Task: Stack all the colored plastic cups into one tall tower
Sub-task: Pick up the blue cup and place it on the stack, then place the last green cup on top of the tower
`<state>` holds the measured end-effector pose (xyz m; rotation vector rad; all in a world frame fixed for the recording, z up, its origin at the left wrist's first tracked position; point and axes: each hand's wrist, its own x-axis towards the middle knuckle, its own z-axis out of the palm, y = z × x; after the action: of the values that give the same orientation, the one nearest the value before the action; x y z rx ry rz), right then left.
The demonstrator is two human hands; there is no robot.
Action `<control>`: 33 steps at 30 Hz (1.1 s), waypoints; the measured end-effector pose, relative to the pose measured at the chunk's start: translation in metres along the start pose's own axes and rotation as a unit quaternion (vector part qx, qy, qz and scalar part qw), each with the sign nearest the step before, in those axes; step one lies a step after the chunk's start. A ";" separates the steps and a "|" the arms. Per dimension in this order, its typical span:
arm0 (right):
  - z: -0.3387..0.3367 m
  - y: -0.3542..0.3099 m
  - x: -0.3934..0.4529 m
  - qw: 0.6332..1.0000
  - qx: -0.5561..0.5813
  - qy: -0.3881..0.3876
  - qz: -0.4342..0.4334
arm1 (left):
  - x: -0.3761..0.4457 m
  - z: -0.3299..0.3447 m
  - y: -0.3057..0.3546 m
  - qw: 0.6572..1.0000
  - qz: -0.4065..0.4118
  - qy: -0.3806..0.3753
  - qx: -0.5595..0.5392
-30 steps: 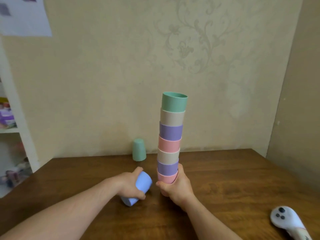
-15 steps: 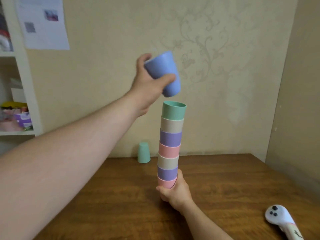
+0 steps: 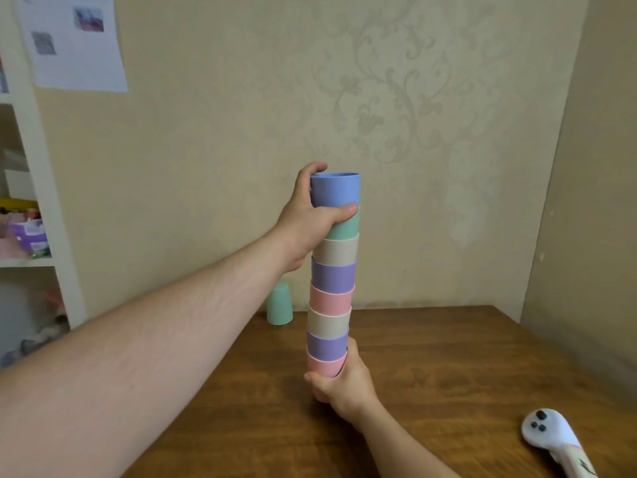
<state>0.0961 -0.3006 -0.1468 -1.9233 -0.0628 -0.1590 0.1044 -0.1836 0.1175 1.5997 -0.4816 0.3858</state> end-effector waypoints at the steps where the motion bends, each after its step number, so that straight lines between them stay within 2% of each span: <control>1: 0.000 0.000 0.000 1.000 0.000 -0.001 0.001 | -0.001 -0.001 -0.002 1.000 0.008 -0.004 -0.001; 5: -0.001 -0.002 -0.001 1.000 0.019 -0.011 0.003 | -0.005 -0.006 -0.012 0.999 0.042 0.014 0.014; 9: -0.004 -0.002 0.001 0.999 0.023 -0.025 0.010 | -0.006 -0.020 -0.021 0.997 0.043 0.052 -0.021; 15: -0.004 -0.006 0.001 0.999 0.026 -0.024 0.006 | -0.001 -0.018 -0.018 0.999 0.040 -0.002 0.029; 21: -0.003 -0.007 0.002 1.000 0.018 -0.021 0.009 | 0.002 -0.017 -0.022 0.998 0.041 -0.006 0.041; 25: 0.000 -0.004 0.005 1.000 0.018 -0.013 0.007 | 0.001 -0.014 -0.030 0.998 0.034 0.006 0.050; 30: 0.003 -0.001 0.017 1.000 0.005 -0.005 0.007 | -0.006 -0.023 -0.058 0.997 0.013 -0.024 0.078; 33: 0.002 0.003 0.030 1.000 -0.020 0.017 -0.002 | -0.016 -0.040 -0.098 0.989 -0.026 0.020 0.143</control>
<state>0.1262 -0.3006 -0.1459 -1.9589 -0.0411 -0.1981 0.1432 -0.1372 0.0291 1.8750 -0.3644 0.4626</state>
